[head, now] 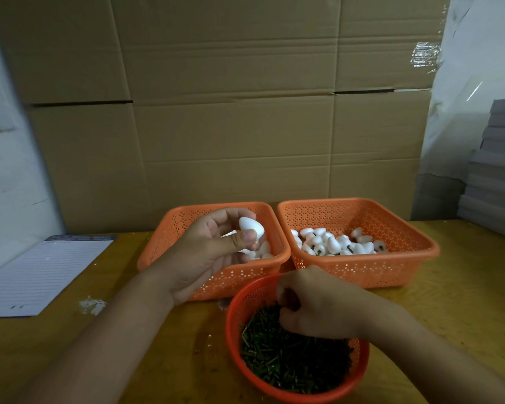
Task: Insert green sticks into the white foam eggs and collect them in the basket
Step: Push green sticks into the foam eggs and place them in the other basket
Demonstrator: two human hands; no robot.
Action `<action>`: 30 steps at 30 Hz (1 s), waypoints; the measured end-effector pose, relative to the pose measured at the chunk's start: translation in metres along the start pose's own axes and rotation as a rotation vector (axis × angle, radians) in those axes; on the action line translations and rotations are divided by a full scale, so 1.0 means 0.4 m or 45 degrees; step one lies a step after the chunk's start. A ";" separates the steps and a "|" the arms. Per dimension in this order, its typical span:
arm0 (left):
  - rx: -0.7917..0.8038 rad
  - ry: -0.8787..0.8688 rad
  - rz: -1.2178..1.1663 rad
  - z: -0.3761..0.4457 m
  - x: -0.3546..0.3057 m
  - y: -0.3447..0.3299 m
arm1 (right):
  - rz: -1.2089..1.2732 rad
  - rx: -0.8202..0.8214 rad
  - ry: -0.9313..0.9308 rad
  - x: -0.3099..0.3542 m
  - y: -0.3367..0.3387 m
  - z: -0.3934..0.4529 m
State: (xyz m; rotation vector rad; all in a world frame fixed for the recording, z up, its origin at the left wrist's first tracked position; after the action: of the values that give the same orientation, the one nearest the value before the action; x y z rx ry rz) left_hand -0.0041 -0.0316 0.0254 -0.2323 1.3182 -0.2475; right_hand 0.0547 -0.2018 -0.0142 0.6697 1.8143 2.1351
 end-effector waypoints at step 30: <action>-0.044 0.016 -0.141 -0.001 -0.004 0.002 | 1.227 -0.460 -0.159 -0.007 0.099 -0.018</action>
State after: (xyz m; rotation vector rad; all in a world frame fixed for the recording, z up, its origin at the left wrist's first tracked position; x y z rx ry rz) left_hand -0.0047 -0.0302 0.0267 -0.3340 1.3245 -0.3200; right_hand 0.0575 -0.2167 0.0232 1.7714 1.0488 2.7559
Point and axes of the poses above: each hand's wrist, its own z-axis towards the middle knuckle, its own y-axis out of the back of the hand, x = y × z, the point moved 4 cm from there along z, towards the middle knuckle, and after that the axes turned 10 degrees about -z, right-handed, at the moved point
